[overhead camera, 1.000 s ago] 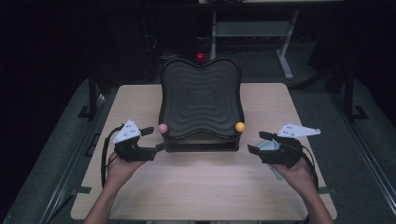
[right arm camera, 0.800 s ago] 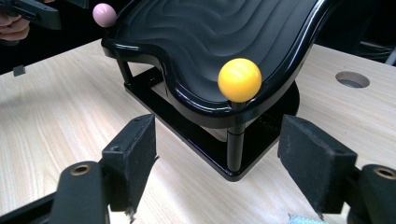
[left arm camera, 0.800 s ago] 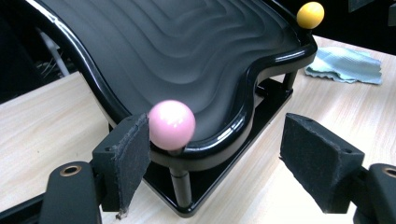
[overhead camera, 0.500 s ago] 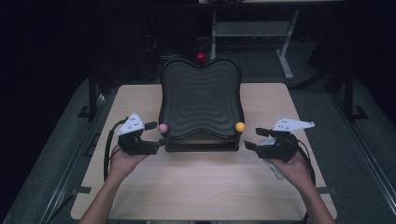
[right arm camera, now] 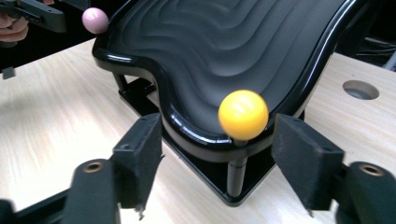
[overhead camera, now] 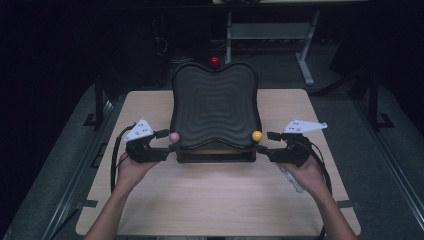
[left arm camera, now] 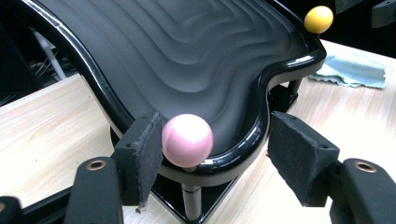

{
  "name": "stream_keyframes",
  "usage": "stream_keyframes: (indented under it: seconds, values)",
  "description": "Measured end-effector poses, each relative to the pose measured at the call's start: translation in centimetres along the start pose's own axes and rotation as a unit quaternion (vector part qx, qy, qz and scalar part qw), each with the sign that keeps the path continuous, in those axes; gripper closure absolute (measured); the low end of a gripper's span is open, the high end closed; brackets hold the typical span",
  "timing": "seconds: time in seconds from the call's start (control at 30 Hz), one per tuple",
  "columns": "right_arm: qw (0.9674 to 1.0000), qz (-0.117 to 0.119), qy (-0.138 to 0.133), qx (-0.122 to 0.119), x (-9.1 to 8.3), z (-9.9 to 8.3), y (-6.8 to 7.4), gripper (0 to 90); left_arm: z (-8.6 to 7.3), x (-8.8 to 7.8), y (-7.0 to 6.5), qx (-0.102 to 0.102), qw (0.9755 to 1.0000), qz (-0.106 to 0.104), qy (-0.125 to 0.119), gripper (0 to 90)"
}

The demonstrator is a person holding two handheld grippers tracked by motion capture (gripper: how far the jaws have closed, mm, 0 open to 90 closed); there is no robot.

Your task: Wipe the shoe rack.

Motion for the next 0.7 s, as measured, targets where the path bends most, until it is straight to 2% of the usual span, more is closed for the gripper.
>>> stream_keyframes:
  seconds: [0.33, 0.57, 0.7]
  values:
    - [0.9997, -0.020, 0.015, 0.003, 1.3, 0.1, 0.0, 47.0, -0.1, 0.3, 0.8, 0.003, 1.0000, -0.006, 0.004, 45.5]
    - [0.9995, -0.025, 0.019, 0.006, 1.7, 0.1, -0.1, 52.5, 0.1, 0.8, 1.4, 0.000, 0.9999, -0.006, 0.015, 47.0]
    - [0.9993, -0.030, 0.019, 0.006, 1.9, 0.0, -0.1, 56.0, 0.0, 1.2, 1.6, -0.001, 0.9998, -0.011, 0.016, 51.4]
Point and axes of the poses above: each handheld gripper's, and its own axes: x roughly forward along the jaws, z roughly out of its top, y roughly to its left, the point moved 1 cm from there along x, roughly forward along the jaws, and after that the axes turned 14 degrees about -z, right-handed, at the moved point
